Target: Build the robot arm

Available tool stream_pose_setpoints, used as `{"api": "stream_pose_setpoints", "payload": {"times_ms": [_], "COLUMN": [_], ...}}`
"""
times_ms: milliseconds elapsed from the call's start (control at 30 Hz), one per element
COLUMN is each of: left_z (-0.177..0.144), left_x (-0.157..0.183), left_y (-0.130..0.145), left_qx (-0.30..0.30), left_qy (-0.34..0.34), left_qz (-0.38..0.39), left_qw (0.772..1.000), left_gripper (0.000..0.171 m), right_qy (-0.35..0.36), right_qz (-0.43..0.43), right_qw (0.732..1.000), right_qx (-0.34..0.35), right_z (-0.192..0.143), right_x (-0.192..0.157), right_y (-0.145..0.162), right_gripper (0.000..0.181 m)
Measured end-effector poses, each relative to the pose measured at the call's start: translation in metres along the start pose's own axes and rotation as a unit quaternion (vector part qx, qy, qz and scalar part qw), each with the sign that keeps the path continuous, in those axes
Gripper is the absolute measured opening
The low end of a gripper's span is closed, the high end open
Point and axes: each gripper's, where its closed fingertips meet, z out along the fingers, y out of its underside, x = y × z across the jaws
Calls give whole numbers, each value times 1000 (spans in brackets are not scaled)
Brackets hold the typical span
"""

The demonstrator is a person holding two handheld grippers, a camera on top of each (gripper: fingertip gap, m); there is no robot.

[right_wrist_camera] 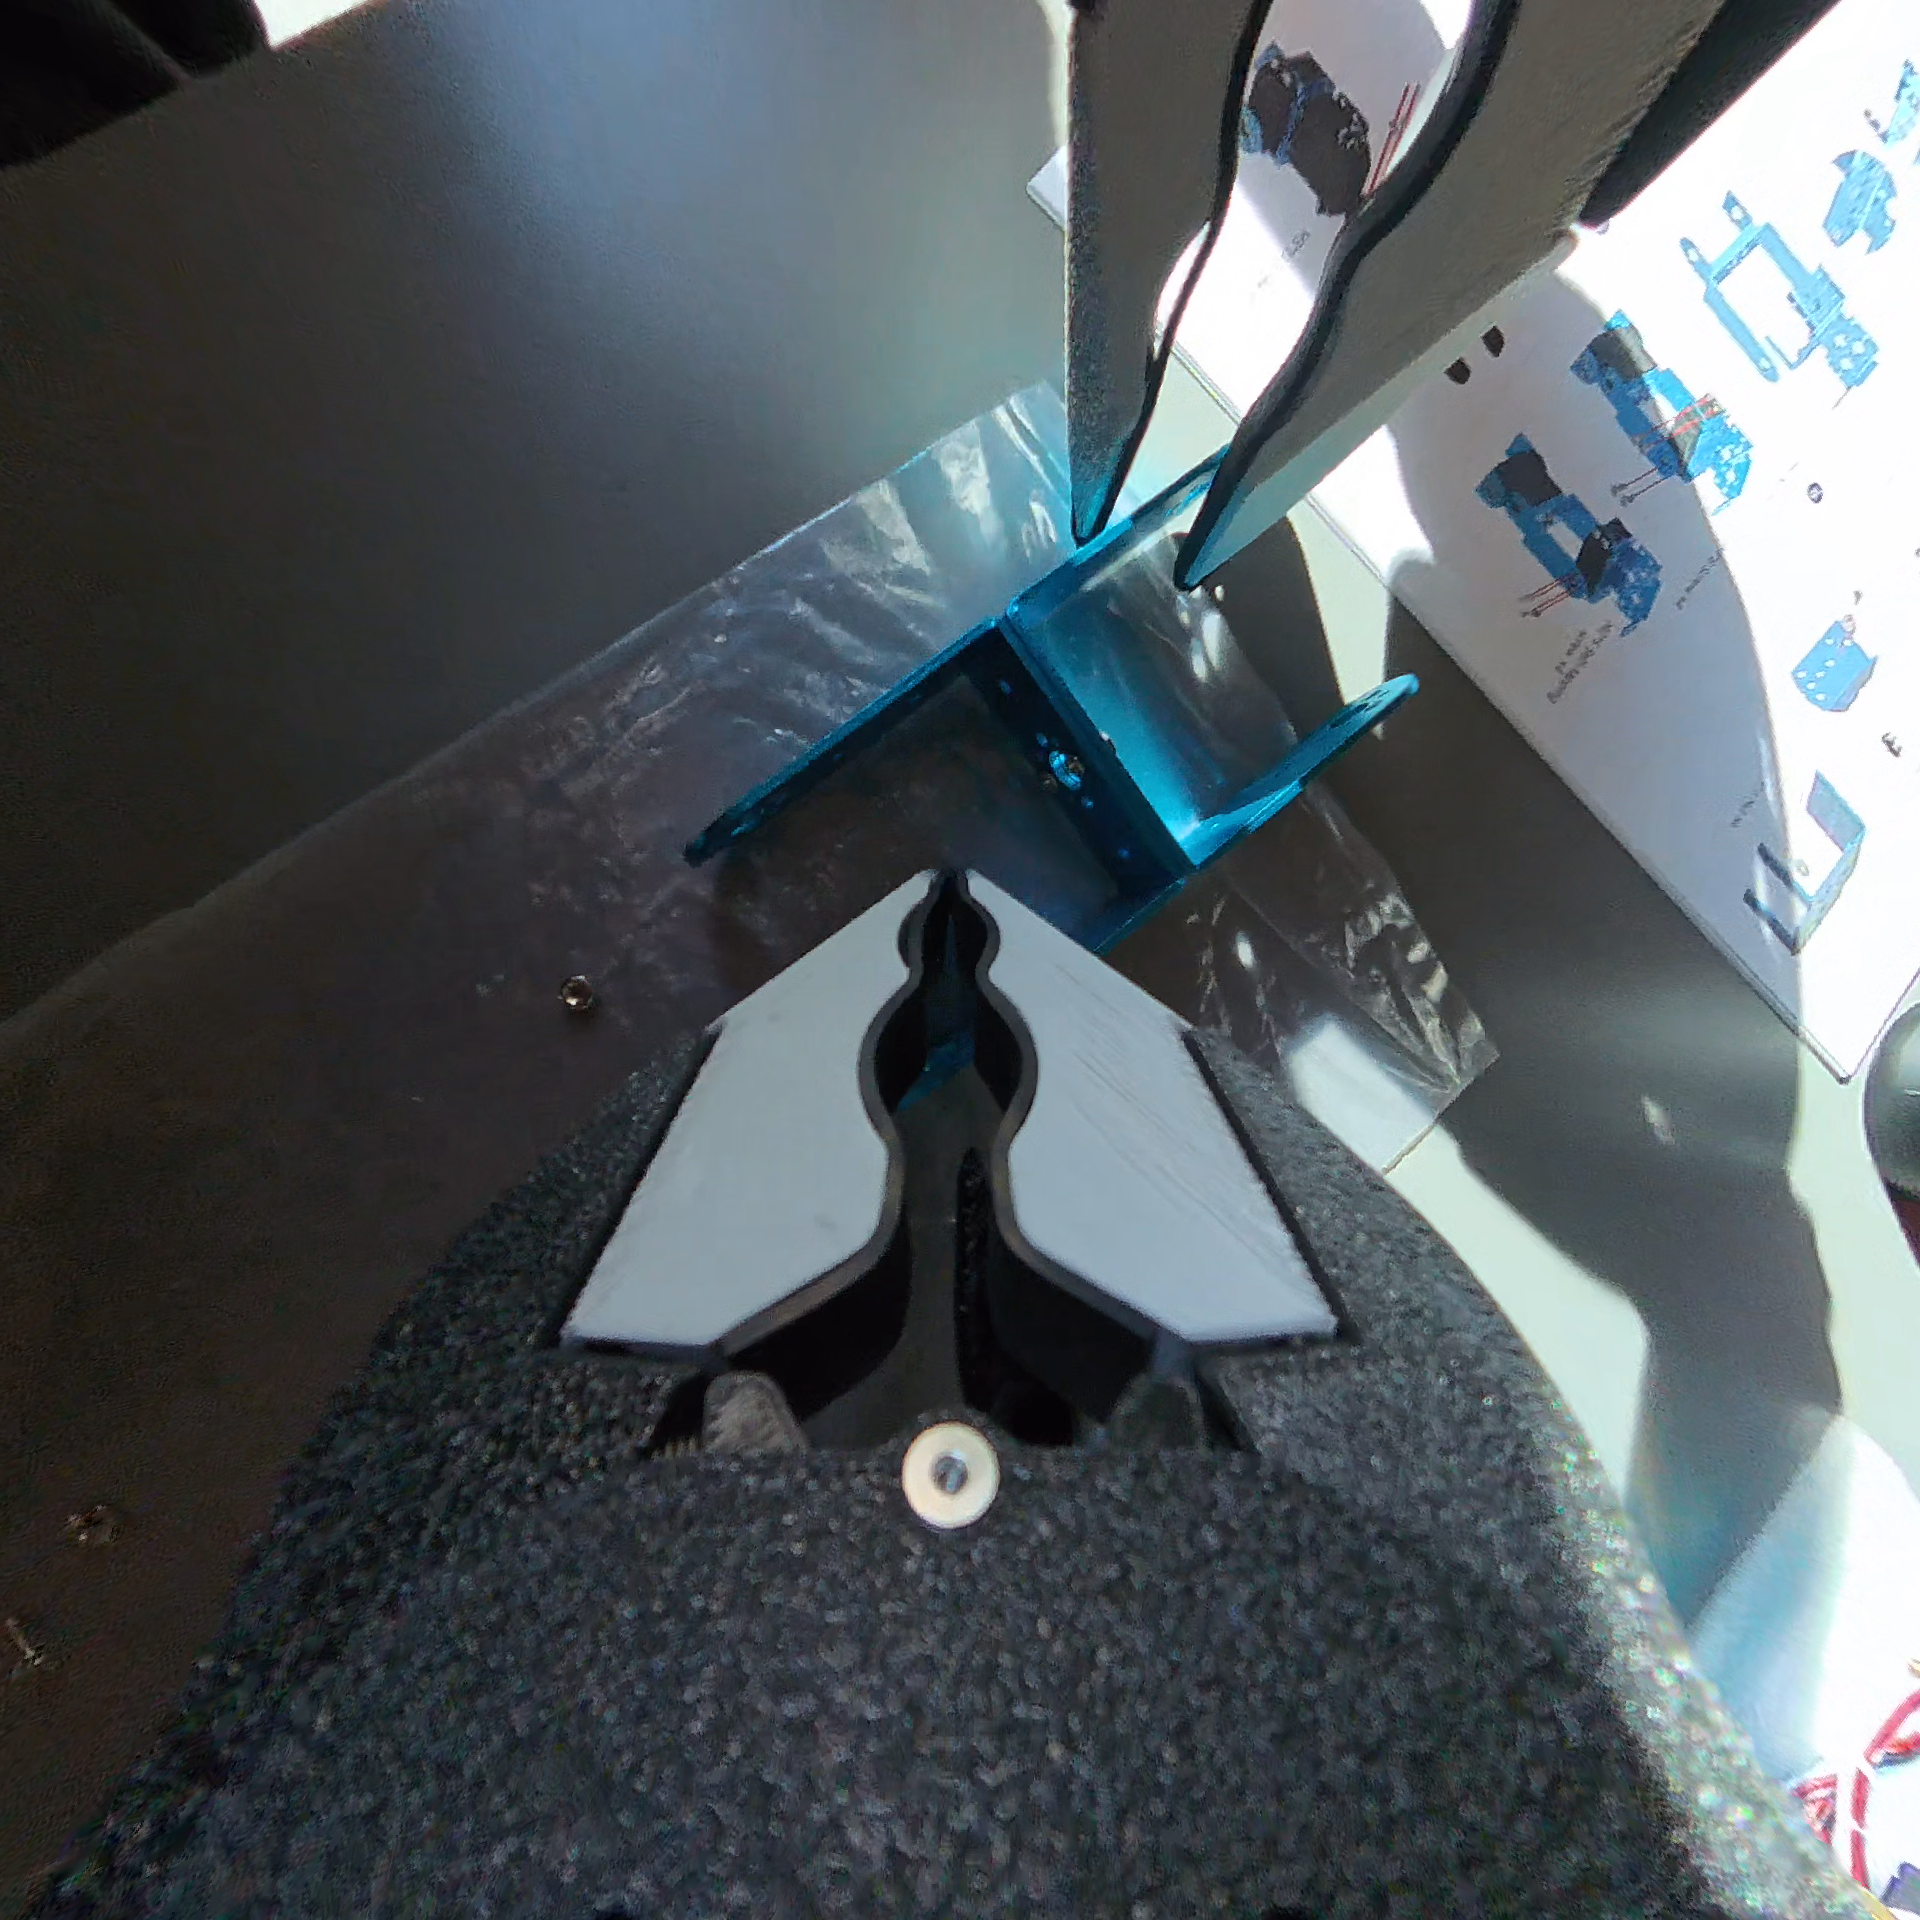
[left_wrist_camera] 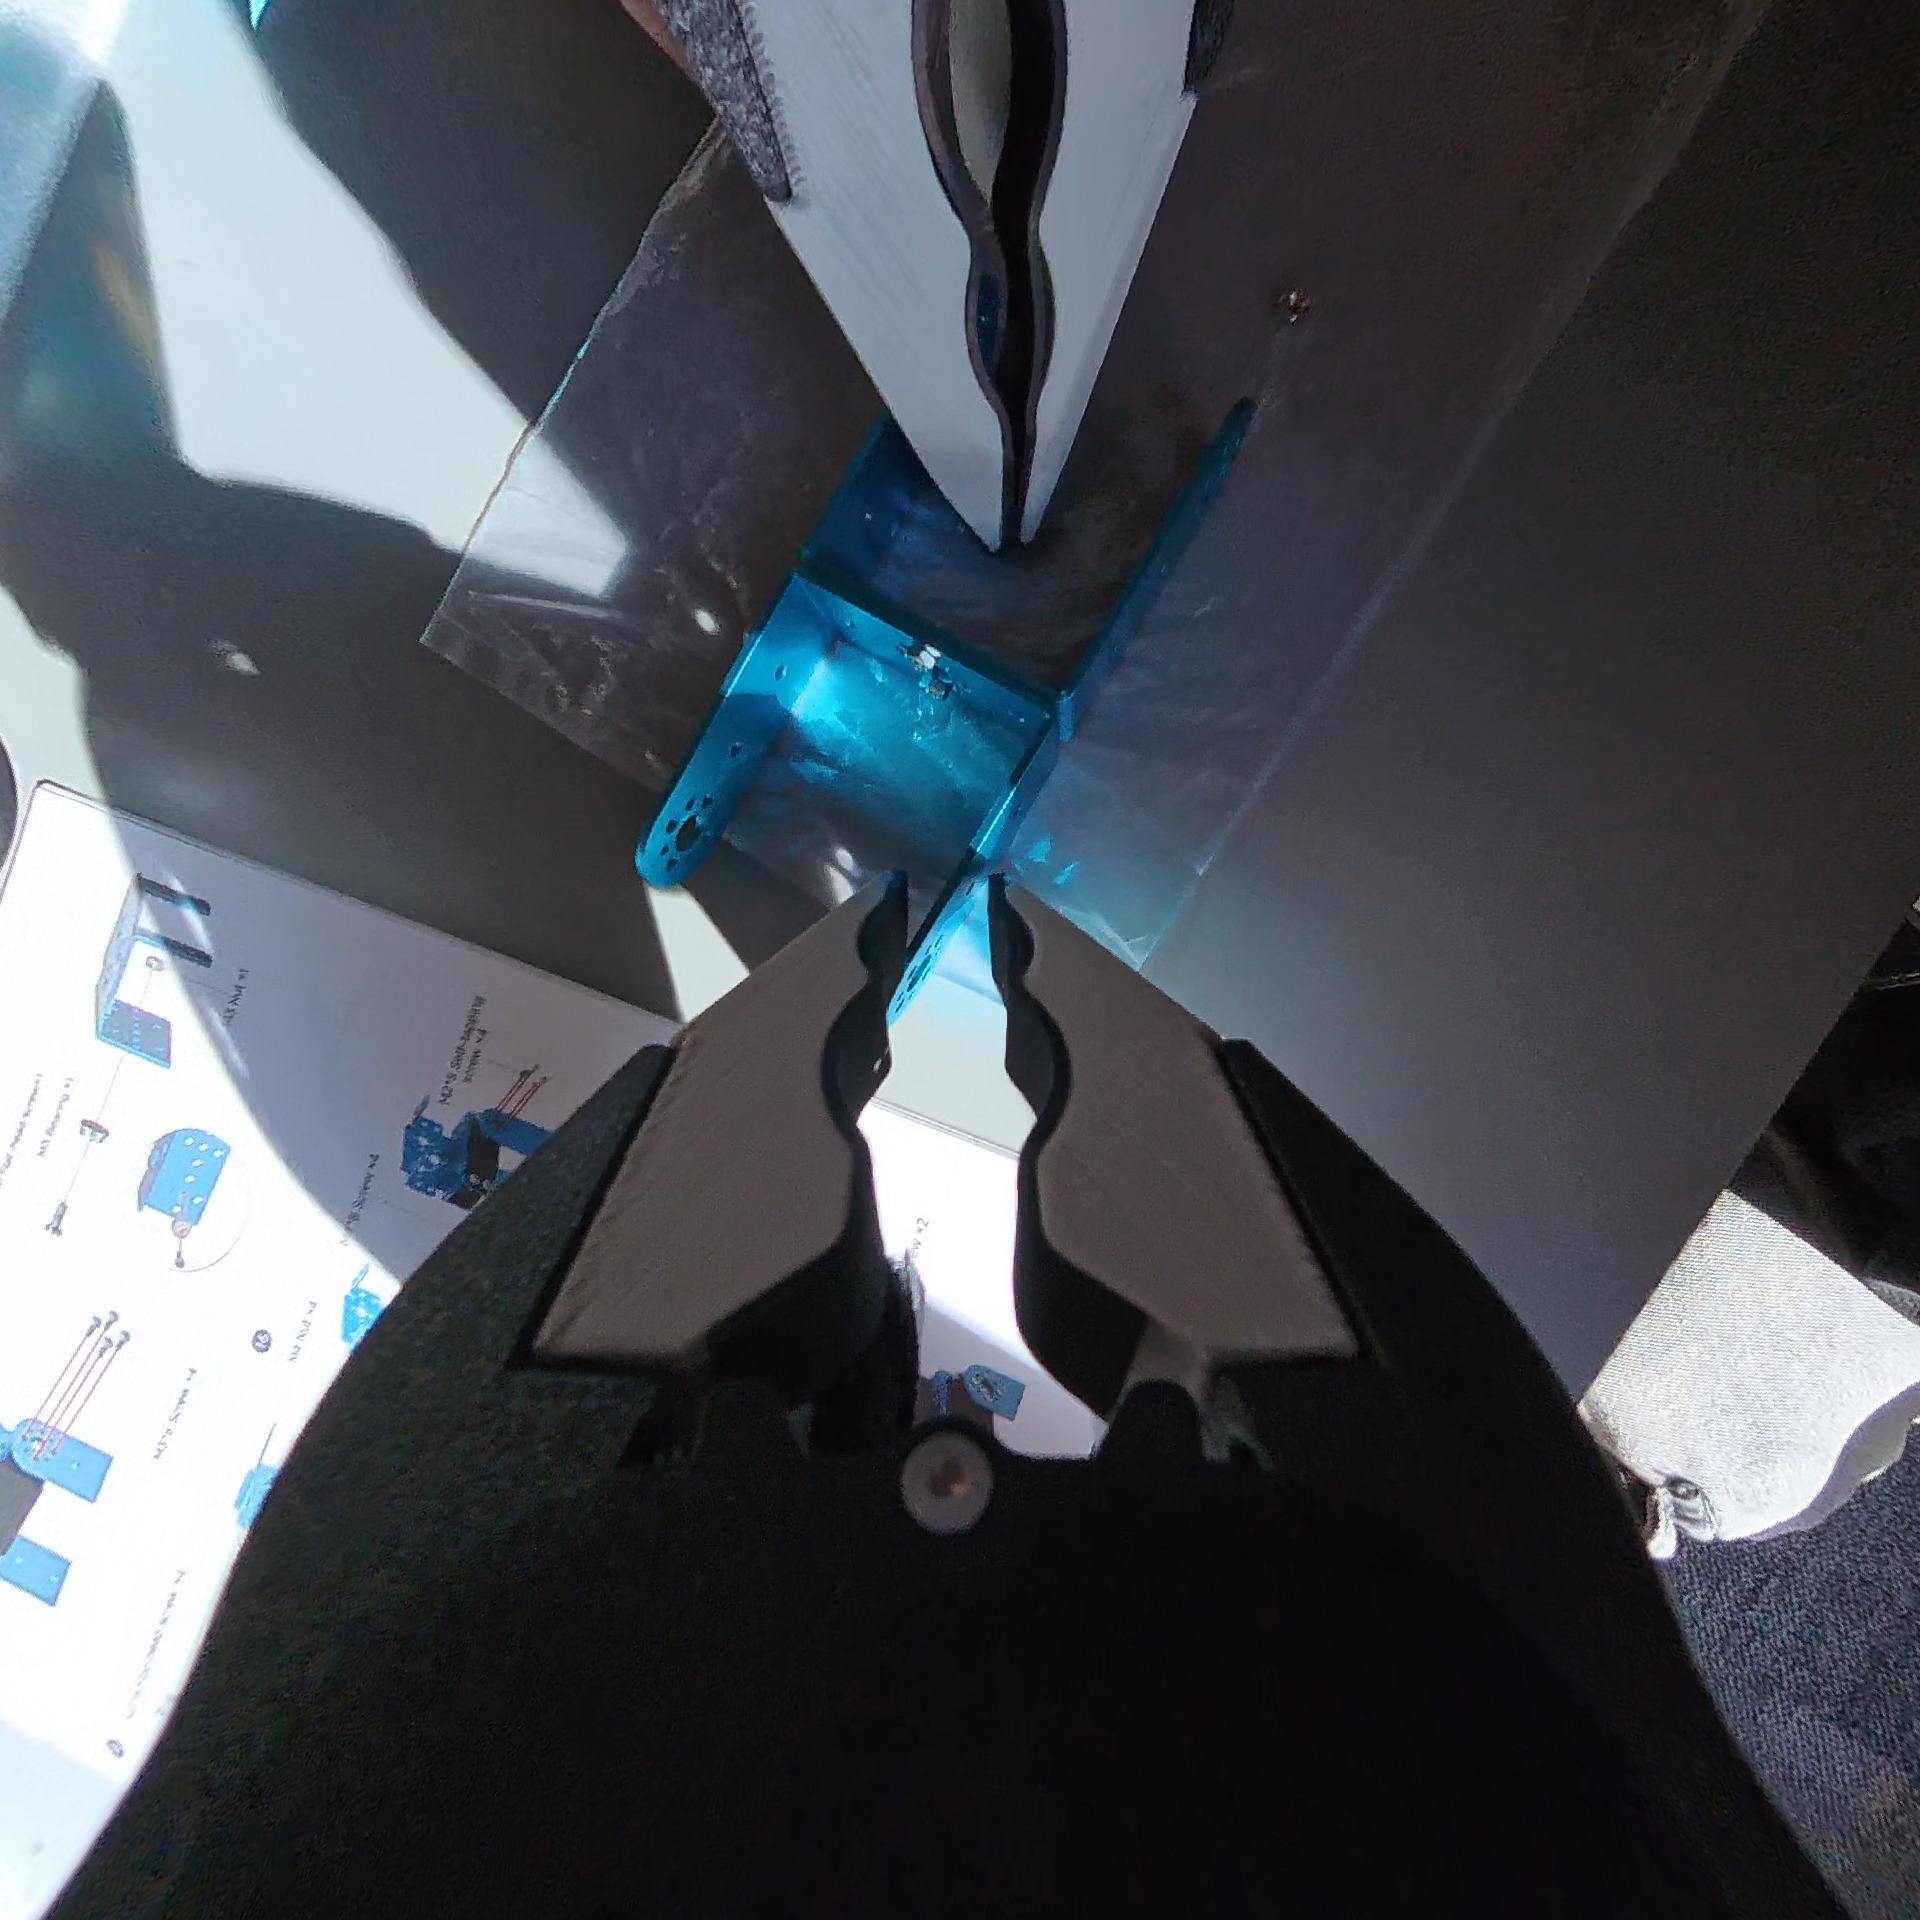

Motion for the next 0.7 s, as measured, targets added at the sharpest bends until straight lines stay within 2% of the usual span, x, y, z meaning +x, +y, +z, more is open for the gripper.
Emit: {"api": "stream_pose_setpoints", "payload": {"times_ms": [700], "left_z": [2], "left_x": [1], "left_y": [0], "left_qx": [-11], "left_qy": [-5], "left_qz": [9], "left_qw": [1000], "left_gripper": [10], "right_qy": [27], "right_qz": [4], "right_qw": [999], "right_qx": [-30], "right_z": [-9], "right_x": [6], "right_y": [14], "right_gripper": [5]}}
